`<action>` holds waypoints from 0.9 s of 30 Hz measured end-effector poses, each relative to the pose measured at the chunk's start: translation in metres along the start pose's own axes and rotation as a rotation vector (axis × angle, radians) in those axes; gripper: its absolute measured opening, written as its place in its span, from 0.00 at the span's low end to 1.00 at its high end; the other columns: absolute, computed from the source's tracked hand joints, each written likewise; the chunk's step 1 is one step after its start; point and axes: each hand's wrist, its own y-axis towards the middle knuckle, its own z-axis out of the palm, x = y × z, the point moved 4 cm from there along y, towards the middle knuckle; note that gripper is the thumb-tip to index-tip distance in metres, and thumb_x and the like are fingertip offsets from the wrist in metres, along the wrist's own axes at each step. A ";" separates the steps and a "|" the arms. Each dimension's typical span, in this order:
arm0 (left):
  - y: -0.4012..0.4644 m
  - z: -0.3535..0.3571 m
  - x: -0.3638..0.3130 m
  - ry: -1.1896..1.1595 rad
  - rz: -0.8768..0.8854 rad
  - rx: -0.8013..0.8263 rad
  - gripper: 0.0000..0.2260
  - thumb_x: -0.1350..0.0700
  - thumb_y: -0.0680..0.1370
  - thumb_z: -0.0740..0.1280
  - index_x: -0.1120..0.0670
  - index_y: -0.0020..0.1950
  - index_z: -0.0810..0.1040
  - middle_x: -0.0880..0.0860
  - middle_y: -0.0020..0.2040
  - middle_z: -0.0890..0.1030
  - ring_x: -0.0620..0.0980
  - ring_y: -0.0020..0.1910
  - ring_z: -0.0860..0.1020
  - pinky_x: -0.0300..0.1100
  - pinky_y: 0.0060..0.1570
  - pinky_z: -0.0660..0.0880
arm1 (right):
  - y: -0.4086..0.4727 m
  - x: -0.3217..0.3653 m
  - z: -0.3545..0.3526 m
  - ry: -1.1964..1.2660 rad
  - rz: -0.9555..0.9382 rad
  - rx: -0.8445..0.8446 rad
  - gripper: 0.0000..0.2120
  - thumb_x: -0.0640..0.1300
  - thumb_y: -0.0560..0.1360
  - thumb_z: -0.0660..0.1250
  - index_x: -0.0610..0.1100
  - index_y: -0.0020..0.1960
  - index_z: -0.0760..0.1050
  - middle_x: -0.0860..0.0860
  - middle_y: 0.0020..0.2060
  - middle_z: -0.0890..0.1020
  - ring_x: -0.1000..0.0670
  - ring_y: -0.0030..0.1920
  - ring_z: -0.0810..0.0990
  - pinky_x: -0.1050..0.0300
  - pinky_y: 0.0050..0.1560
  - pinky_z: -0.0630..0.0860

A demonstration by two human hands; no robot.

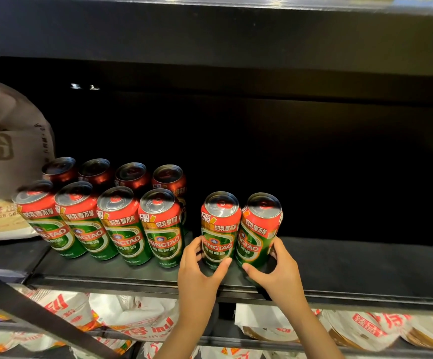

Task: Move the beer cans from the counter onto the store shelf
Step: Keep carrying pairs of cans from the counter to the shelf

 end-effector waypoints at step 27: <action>-0.002 0.003 0.001 0.067 0.024 -0.012 0.31 0.48 0.69 0.73 0.51 0.69 0.65 0.42 0.60 0.70 0.41 0.59 0.71 0.35 0.55 0.68 | -0.002 -0.002 0.001 -0.014 0.000 0.084 0.32 0.45 0.69 0.75 0.53 0.67 0.64 0.61 0.59 0.75 0.63 0.60 0.73 0.71 0.56 0.73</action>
